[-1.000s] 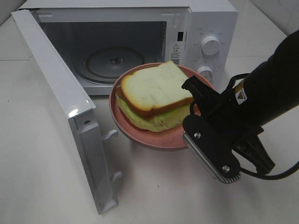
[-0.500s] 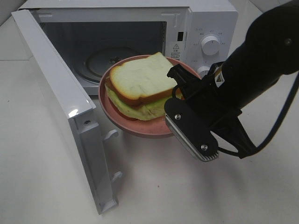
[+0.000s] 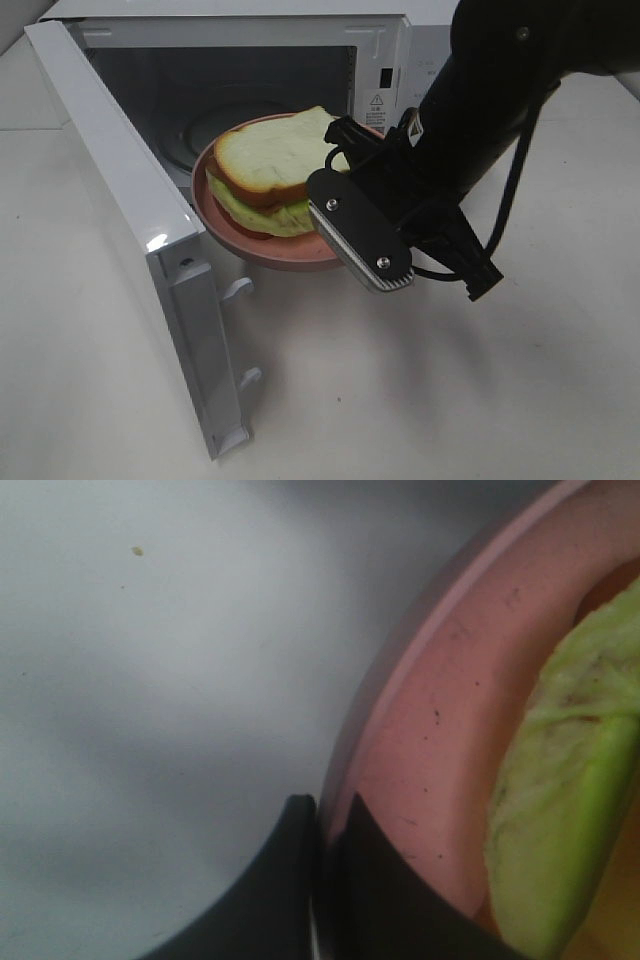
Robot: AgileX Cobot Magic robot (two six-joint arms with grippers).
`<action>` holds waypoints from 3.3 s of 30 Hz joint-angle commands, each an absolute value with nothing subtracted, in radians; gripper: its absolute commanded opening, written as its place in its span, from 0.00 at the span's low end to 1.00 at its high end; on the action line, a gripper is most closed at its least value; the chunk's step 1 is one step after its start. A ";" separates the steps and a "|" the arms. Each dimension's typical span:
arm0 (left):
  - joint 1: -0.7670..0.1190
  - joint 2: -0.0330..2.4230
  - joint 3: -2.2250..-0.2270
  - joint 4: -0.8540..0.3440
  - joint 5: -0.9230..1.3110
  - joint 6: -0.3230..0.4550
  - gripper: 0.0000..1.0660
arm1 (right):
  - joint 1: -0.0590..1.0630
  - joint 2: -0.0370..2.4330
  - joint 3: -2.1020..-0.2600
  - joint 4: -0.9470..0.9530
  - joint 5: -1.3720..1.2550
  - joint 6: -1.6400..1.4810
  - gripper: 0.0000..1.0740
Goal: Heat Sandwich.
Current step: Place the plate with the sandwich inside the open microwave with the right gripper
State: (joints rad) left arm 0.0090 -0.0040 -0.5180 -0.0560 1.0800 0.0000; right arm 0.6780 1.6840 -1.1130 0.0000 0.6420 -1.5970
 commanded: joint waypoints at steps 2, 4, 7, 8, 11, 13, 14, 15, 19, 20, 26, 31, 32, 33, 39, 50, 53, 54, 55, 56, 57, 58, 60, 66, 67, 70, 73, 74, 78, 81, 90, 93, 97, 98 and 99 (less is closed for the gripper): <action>0.010 -0.021 -0.517 -0.062 1.071 -0.009 0.94 | 0.677 1.712 -1.159 0.008 0.641 -1.603 0.00; 0.010 -0.021 -0.517 -0.062 1.071 -0.009 0.94 | 0.677 1.737 -1.184 0.007 0.649 -1.603 0.00; 0.010 -0.021 -0.517 -0.062 1.071 -0.009 0.94 | 0.677 1.749 -1.203 0.007 0.652 -1.603 0.00; 0.010 -0.021 -0.517 -0.062 1.071 -0.009 0.94 | 0.677 1.764 -1.219 0.007 0.654 -1.603 0.00; 0.010 -0.021 -0.517 -0.062 1.071 -0.009 0.94 | 0.677 1.777 -1.235 0.007 0.656 -1.591 0.00; 0.010 -0.021 -0.517 -0.062 1.071 -0.009 0.94 | 0.677 1.796 -1.264 0.007 0.657 -1.572 0.00; 0.010 -0.021 -0.517 -0.062 1.071 -0.009 0.94 | 0.677 1.804 -1.272 0.007 0.657 -1.572 0.00; 0.010 -0.021 -0.517 -0.062 1.071 -0.009 0.94 | 0.677 1.804 -1.272 0.007 0.657 -1.572 0.00; 0.010 -0.021 -0.517 -0.062 1.071 -0.009 0.94 | 0.677 1.828 -1.301 0.007 0.664 -1.572 0.00; 0.010 -0.021 -0.517 -0.062 1.071 -0.009 0.94 | 0.677 1.836 -1.311 0.007 0.666 -1.572 0.00; 0.010 -0.021 -0.517 -0.062 1.071 -0.009 0.94 | 0.677 1.900 -1.386 0.007 0.681 -1.548 0.00; 0.010 -0.021 -0.517 -0.062 1.071 -0.009 0.94 | 0.677 1.935 -1.434 0.007 0.693 -1.547 0.00; 0.010 -0.021 -0.517 -0.062 1.071 -0.009 0.94 | 0.677 1.935 -1.434 0.007 0.693 -1.547 0.00; 0.010 -0.021 -0.517 -0.062 1.071 -0.009 0.94 | 0.677 1.944 -1.445 0.007 0.700 -1.543 0.00; 0.010 -0.021 -0.517 -0.062 1.071 -0.009 0.94 | 0.677 2.002 -1.529 0.000 0.719 -1.498 0.00; 0.010 -0.021 -0.517 -0.062 1.071 -0.009 0.94 | 0.677 2.086 -1.652 0.000 0.756 -1.441 0.00; 0.010 -0.021 -0.517 -0.062 1.071 -0.008 0.94 | 0.675 2.103 -1.676 0.000 0.755 -1.428 0.00; 0.010 -0.021 -0.517 -0.062 1.071 -0.008 0.94 | 0.675 2.111 -1.685 0.000 0.756 -1.422 0.00; 0.010 -0.021 -0.517 -0.062 1.071 -0.008 0.94 | 0.675 2.111 -1.685 0.000 0.756 -1.422 0.00; 0.010 -0.021 -0.517 -0.062 1.071 -0.008 0.94 | 0.675 2.124 -1.704 0.000 0.760 -1.415 0.00; 0.010 -0.021 -0.517 -0.062 1.071 -0.008 0.94 | 0.675 2.132 -1.715 0.000 0.761 -1.407 0.00; 0.010 -0.021 -0.517 -0.062 1.071 -0.008 0.94 | 0.675 2.141 -1.725 0.000 0.763 -1.399 0.00; 0.010 -0.021 -0.517 -0.062 1.071 -0.009 0.94 | 0.675 2.156 -1.753 0.000 0.773 -1.391 0.00; 0.010 -0.021 -0.517 -0.062 1.071 -0.009 0.94 | 0.674 2.208 -1.846 -0.010 0.789 -1.363 0.00; 0.010 -0.021 -0.517 -0.062 1.071 -0.009 0.94 | 0.674 2.225 -1.873 -0.019 0.801 -1.353 0.00; 0.010 -0.021 -0.517 -0.062 1.071 -0.009 0.94 | 0.665 2.238 -1.896 -0.019 0.807 -1.343 0.00; 0.010 -0.021 -0.517 -0.062 1.071 -0.009 0.94 | 0.663 2.258 -1.925 -0.019 0.809 -1.333 0.00; 0.010 -0.021 -0.517 -0.062 1.071 -0.009 0.94 | 0.656 2.261 -1.932 -0.020 0.809 -1.332 0.00; 0.010 -0.021 -0.517 -0.062 1.071 -0.009 0.94 | 0.651 2.278 -1.957 -0.022 0.809 -1.332 0.00; 0.010 -0.021 -0.517 -0.062 1.071 -0.009 0.94 | 0.640 2.290 -1.976 -0.024 0.805 -1.326 0.00; 0.010 -0.021 -0.517 -0.062 1.071 -0.008 0.94 | 0.628 2.321 -2.016 -0.037 0.765 -1.383 0.00; 0.010 -0.021 -0.517 -0.062 1.071 -0.008 0.94 | 0.628 2.325 -2.016 -0.049 0.755 -1.412 0.00; 0.010 -0.021 -0.517 -0.062 1.071 -0.008 0.94 | 0.628 2.326 -2.016 -0.049 0.748 -1.461 0.00; 0.010 -0.021 -0.517 -0.062 1.071 -0.008 0.94 | 0.628 2.326 -2.016 -0.049 0.746 -1.465 0.00; 0.010 -0.021 -0.517 -0.062 1.071 -0.008 0.94 | 0.627 2.326 -2.016 -0.049 0.743 -1.465 0.00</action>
State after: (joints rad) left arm 0.0090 -0.0040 -0.5180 -0.0560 1.0800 0.0000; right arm 0.6300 2.3310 -2.0040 -0.0470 0.7810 -1.4390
